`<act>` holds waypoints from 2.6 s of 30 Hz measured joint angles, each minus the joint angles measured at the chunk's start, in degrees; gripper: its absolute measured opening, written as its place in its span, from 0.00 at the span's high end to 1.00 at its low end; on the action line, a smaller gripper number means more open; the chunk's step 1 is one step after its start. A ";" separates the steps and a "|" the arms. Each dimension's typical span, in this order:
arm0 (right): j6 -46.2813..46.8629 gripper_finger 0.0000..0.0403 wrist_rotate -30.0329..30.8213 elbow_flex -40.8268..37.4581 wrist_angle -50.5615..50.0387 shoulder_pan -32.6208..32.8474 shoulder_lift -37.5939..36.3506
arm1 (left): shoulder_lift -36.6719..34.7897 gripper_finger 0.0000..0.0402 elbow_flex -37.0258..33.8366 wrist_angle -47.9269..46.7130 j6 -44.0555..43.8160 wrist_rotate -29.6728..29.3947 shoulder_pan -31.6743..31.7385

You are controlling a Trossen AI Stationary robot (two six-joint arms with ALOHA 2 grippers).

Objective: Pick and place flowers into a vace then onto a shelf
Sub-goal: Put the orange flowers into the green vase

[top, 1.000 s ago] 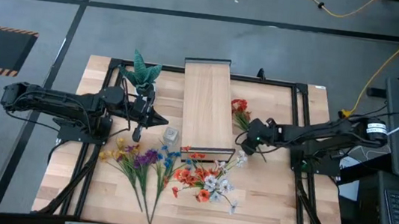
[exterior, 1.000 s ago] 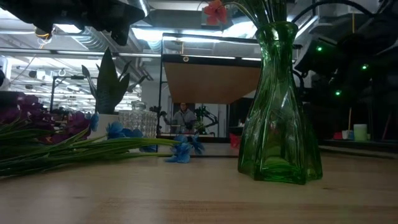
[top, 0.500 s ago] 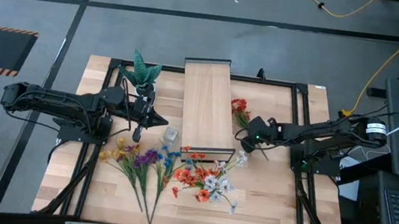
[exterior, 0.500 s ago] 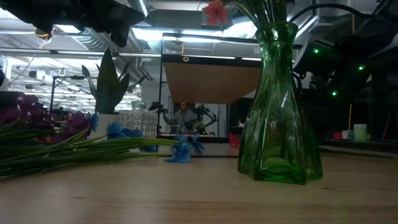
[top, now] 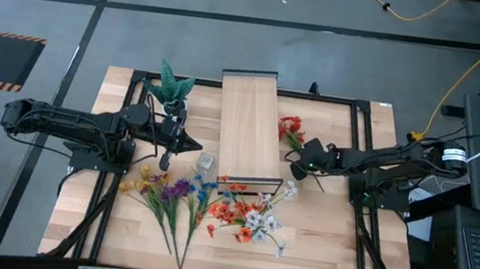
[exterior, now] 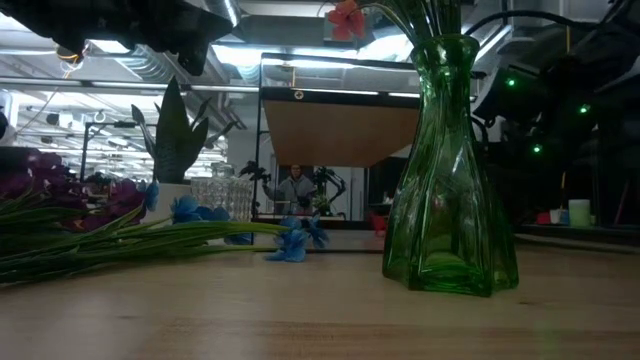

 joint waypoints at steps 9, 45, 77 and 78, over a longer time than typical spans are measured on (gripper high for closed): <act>-0.69 1.00 2.49 -0.29 -5.89 0.22 -12.98 | 0.02 0.99 0.00 -0.03 0.02 0.00 0.00; -22.22 1.00 31.16 20.83 -11.67 36.32 -40.36 | 0.01 0.99 0.00 0.09 0.00 0.00 0.00; -54.49 1.00 49.89 36.18 40.45 70.98 2.93 | 0.00 0.99 0.00 0.18 -3.28 -0.16 0.02; -55.97 1.00 49.19 36.72 42.34 71.24 4.37 | 0.01 0.99 0.00 0.05 -3.55 -0.17 0.02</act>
